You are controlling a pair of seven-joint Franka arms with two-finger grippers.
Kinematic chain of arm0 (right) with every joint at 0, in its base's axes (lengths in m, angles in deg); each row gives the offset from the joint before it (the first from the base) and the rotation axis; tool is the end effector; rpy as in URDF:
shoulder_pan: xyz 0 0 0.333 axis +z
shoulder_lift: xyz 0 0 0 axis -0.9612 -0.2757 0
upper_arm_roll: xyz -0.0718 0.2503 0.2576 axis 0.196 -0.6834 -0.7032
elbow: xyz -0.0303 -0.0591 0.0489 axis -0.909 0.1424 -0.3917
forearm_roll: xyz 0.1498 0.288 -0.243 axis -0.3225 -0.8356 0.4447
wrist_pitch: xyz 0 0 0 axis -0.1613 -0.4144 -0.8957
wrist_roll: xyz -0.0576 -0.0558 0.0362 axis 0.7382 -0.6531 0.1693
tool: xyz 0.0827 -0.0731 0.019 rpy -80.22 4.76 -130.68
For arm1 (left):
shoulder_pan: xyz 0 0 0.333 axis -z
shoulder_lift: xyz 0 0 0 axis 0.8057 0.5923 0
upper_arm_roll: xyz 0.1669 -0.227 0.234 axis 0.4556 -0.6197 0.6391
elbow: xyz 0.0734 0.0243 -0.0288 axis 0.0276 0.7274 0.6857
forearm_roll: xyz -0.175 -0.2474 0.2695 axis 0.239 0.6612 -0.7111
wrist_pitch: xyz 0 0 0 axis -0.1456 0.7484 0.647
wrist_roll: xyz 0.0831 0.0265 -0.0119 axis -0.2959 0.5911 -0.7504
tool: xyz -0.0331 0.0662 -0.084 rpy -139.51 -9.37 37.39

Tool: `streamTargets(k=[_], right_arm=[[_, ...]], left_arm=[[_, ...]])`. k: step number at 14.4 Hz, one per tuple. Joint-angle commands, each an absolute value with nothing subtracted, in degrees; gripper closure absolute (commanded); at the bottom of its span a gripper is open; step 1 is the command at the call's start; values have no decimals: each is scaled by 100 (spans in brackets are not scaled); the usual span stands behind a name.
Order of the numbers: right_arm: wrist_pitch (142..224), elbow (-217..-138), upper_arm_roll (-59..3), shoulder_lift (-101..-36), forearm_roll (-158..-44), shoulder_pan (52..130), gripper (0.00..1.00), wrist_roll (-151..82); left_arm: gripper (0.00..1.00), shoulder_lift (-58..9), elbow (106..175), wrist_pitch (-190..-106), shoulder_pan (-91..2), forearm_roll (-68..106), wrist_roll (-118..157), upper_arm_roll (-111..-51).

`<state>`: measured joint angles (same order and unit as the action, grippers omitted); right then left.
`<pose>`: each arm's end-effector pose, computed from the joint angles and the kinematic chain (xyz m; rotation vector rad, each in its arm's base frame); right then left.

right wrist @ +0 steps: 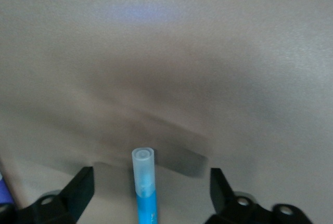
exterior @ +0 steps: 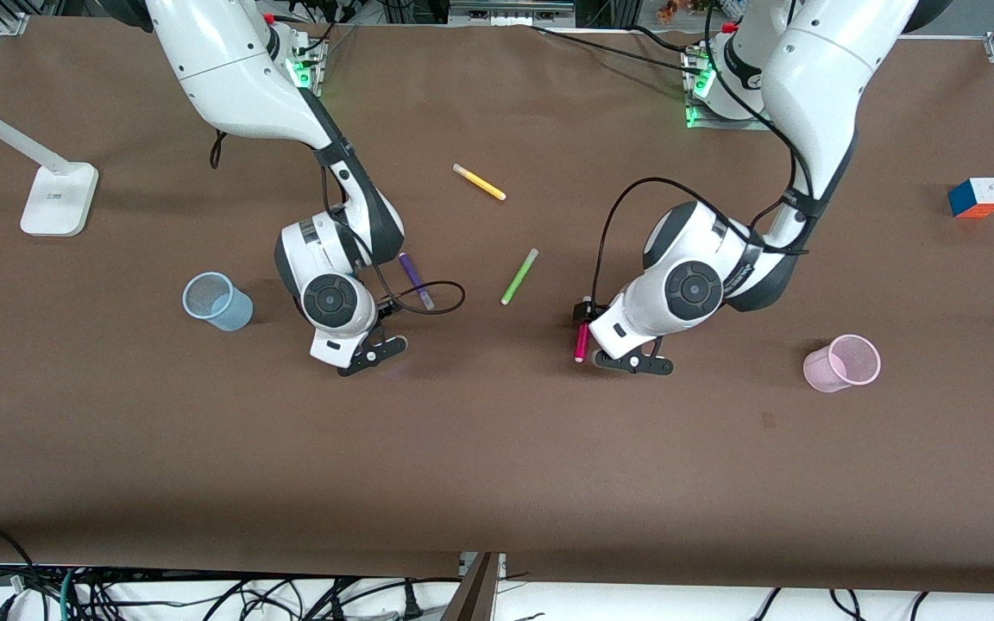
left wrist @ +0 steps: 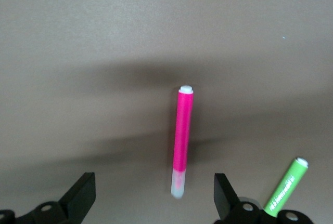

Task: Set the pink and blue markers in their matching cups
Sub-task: 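Close the right gripper on the blue marker while the left grasps pink, then carry the blue marker to the blue cup while the left lifts pink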

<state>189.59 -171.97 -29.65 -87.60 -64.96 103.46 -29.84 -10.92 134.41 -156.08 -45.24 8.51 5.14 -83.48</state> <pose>0.6317 0.3113 0.1945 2.9616 0.6867 -0.3350 0.6463 -0.3124 0.2555 2.9850 -0.1391 -0.2641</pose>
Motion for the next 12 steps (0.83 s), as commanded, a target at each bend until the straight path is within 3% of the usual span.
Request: streamTargets(k=[1,3,9,10,12], right_arm=[[19053,-17341,-2948,-8636,-6593,10397,63,-2984],[19080,-17341,-2948,-8636,-6593,10397,97,-2984],[19019,-17244,-2939,-8408,-6602,10291,100,-3377],[18940,-17235,-2913,-8285,-6602,10239,100,-3632],[18546,-17140,-2913,-7961,-6602,9967,100,-4299]], left_arm=[[0,-810,13420,-15987,-4340,586,227,-8310],[0,-669,13420,-16128,-4269,289,16,-8301],[1,-467,13411,-16278,-4208,164,-82,-8301],[5,-432,13394,-16278,-4173,164,-82,-8292],[24,-414,13403,-16392,-4146,155,-82,-8283]])
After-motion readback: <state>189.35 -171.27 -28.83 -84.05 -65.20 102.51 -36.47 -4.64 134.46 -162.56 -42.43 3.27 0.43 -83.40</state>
